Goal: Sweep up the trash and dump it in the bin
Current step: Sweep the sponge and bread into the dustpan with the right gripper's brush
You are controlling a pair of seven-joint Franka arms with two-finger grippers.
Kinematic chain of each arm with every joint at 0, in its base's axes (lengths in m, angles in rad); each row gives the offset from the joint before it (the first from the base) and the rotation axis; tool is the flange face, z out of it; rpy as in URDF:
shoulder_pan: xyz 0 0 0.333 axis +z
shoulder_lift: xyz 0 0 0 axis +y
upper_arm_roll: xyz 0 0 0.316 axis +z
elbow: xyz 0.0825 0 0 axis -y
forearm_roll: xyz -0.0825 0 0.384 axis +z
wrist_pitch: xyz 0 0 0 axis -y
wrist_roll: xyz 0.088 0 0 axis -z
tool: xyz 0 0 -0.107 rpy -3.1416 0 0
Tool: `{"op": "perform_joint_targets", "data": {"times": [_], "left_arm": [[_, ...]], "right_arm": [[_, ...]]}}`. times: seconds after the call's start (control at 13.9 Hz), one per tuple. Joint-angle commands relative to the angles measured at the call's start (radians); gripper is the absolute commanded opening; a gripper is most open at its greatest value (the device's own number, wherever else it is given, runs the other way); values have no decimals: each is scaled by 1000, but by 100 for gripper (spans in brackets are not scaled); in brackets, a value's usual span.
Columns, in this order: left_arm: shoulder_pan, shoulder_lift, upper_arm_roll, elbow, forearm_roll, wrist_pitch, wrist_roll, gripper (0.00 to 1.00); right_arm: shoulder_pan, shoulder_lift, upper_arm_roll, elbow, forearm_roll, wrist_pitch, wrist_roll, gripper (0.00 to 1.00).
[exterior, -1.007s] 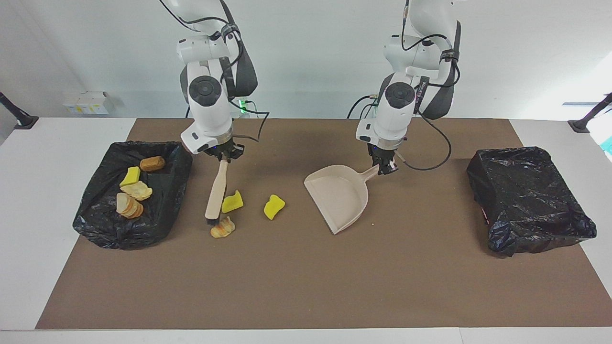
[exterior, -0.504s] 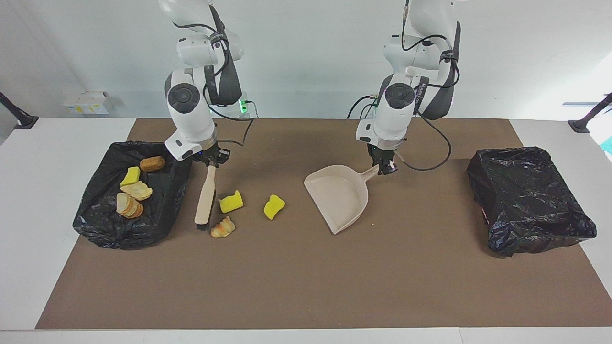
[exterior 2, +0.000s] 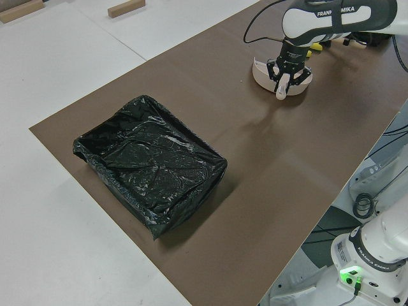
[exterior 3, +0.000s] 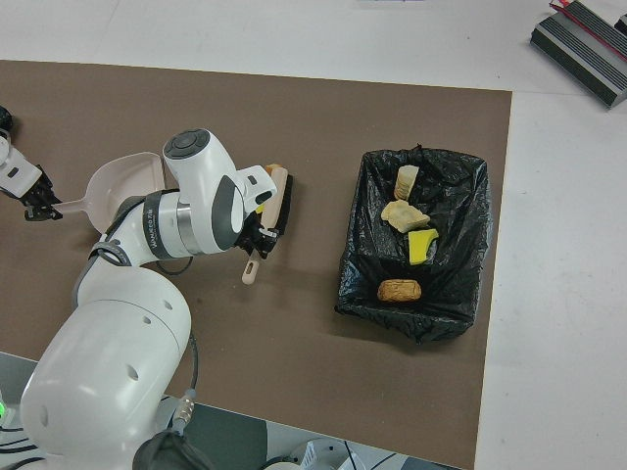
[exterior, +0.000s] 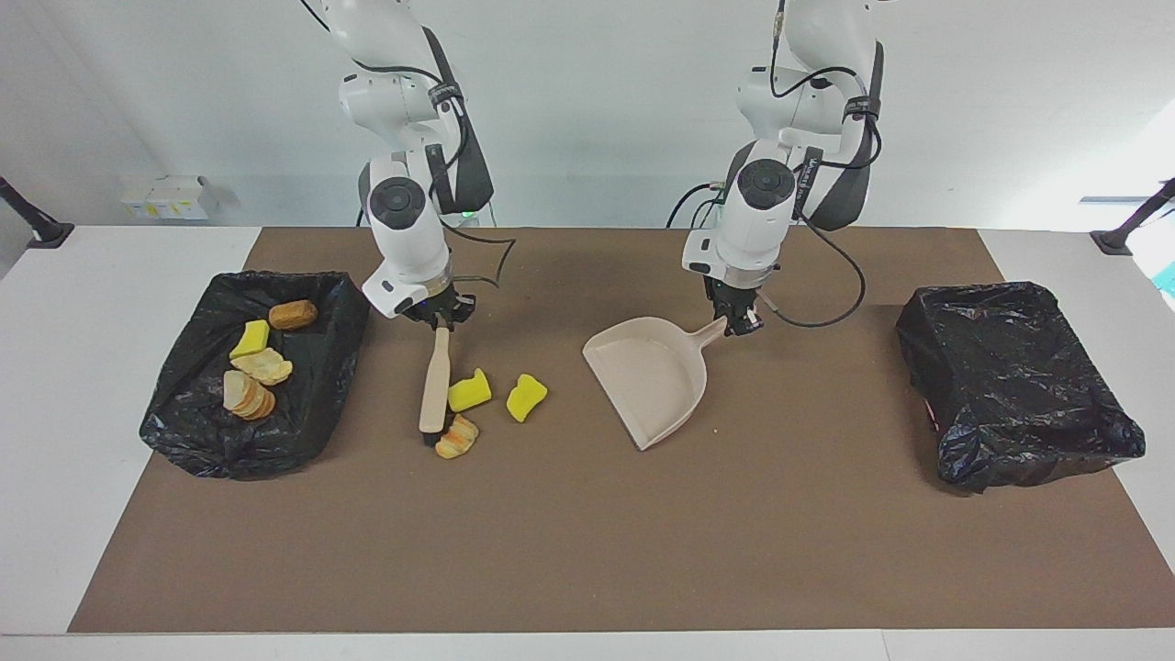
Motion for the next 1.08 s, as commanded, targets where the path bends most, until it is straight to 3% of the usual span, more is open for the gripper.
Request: {"op": "perform_joint_targets", "data": {"times": [0.0,0.22,0.65,0.79,1.01], "left_arm": [[-18,-4,11,-18,11,31,-26,0],[-18,-4,11,-20,11,29,-26,0],[-18,-4,11,-20,11,32,-26,0],[-18,-4,11,-20,11,32,-26,0],[-18,-4,11,-20,11,32,-31,0]], "right_arm": [[61,84,2,83,70,2,53,0],[149,141,5,155,86,-4,139,0],[322,165,5,252,175,2,124,0],[363,173,5,265,268,6,122,0],[373,162,5,252,284,-21,53,0]]}}
